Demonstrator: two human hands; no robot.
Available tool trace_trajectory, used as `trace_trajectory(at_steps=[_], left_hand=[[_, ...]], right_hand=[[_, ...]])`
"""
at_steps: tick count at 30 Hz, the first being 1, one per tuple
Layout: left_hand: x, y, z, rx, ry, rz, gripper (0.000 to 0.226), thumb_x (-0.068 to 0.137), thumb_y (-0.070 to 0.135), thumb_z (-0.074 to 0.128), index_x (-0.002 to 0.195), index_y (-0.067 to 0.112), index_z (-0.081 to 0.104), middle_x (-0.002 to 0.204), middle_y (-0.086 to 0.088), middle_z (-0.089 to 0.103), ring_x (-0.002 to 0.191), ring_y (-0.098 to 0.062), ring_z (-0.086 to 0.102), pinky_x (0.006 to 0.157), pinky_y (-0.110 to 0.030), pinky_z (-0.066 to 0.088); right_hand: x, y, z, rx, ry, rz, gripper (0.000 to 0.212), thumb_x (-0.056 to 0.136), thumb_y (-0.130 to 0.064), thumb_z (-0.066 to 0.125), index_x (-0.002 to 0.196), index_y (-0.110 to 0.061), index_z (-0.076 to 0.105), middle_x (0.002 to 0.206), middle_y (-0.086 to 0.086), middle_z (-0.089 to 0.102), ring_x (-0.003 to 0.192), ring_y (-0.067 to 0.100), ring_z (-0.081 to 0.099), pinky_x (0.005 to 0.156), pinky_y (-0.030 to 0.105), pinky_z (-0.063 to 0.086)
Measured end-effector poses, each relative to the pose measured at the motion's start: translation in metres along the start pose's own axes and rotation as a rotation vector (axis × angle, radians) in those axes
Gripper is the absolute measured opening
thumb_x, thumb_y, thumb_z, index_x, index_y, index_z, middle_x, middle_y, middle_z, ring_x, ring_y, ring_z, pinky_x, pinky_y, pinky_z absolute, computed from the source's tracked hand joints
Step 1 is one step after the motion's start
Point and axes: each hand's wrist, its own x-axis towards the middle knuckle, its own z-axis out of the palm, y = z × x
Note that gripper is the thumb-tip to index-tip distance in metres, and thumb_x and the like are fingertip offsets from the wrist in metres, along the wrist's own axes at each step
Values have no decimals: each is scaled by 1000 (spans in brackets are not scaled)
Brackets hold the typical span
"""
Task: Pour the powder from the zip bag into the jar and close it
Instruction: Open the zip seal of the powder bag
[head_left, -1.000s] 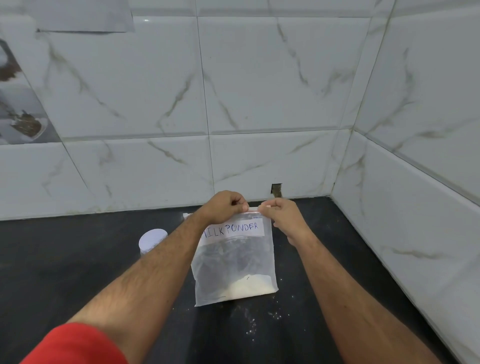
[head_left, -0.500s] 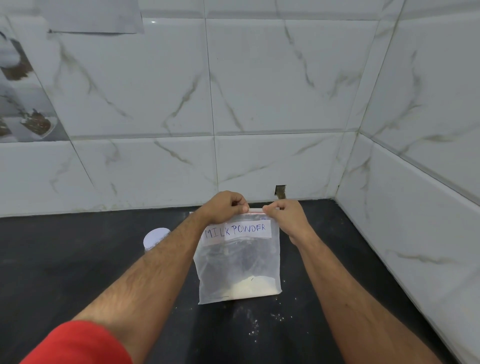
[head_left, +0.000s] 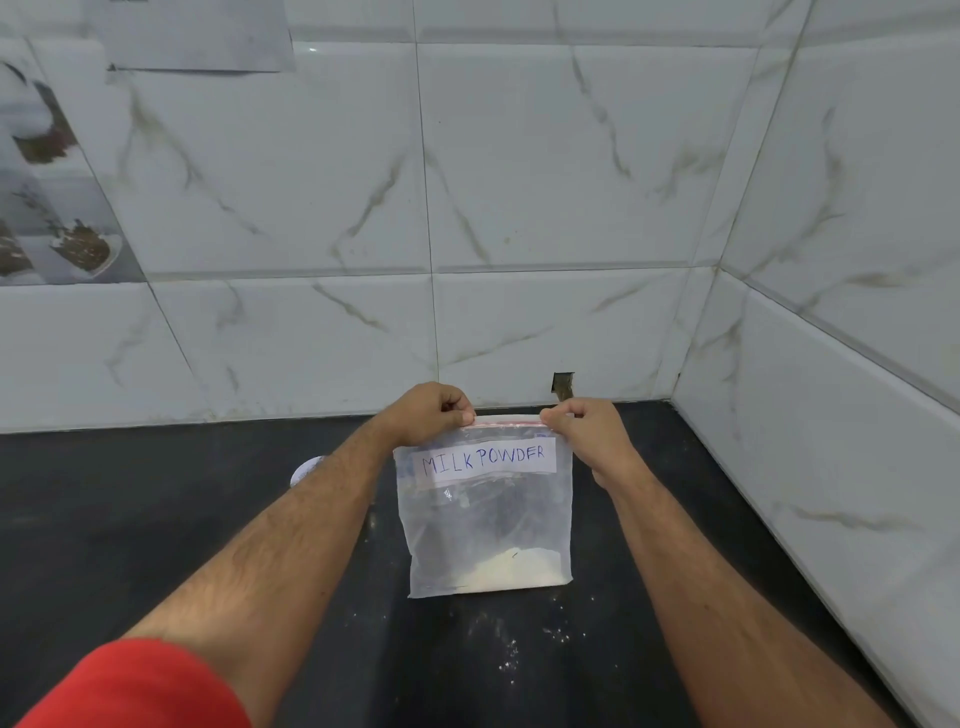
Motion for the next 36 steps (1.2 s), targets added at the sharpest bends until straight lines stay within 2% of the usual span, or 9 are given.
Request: trace_trajectory(at_steps=[3,6,13,17,22,24,28,36], left_hand=[[-2,-2,-3,19,9,-6,11,95,24,64,90,15,69,79,6,62,73,-7,52,66,-17,40],[-3,-4,-6,33,22,-11,11,95,24,64,89,15,68,85,1,66,76,-10,54,67,-19,42],[-10,-20,-16,45,40,-46,15,95,24,64,95,10,71,95,-5,72,83,-12,59,72,-20,45],[-15,-25,-21,58,52,-45,10,95,21,64,92,14,70,88,4,67,81,-8,58,69,-16,41],[-21,-33,-28,80,61,-44,9,95,22,64,89,17,68,84,7,65,78,-7,56,67,-15,39],[-22,-37,-30,81,66,-53,9,95,21,64,91,16,69,86,4,67,80,-11,57,69,-17,40],[-24,-39,-32,84,73,-61,9,95,21,64,93,15,70,89,1,68,82,-13,57,70,-17,42],[-14,-24,-43,-12,189,-42,9,94,18,66,86,17,69,87,4,70,84,-14,61,77,-24,43]], right_hand=[[-1,-2,-1,-5,0,8,18,89,-15,72,71,-12,72,78,3,72,72,15,65,66,26,49],[-3,-5,-3,-9,2,17,15,90,-15,70,81,-3,73,76,4,71,65,10,65,57,21,48],[-3,-3,-10,-5,15,13,18,90,-14,69,73,-8,70,78,8,71,69,14,65,60,24,49],[-2,-3,-14,15,22,17,20,89,-13,71,70,-11,69,70,0,68,64,9,62,54,16,46],[-2,-3,-17,13,30,23,17,90,-13,70,73,-9,70,71,2,68,62,9,61,50,13,45],[-1,-2,-18,10,29,25,16,90,-13,70,76,-6,71,73,5,69,63,12,62,50,14,46],[0,0,-20,-7,29,35,17,90,-15,70,84,0,73,83,12,73,72,17,66,62,25,51],[3,-15,-25,52,63,-7,11,88,-9,70,79,-3,72,72,1,68,59,5,61,52,15,46]])
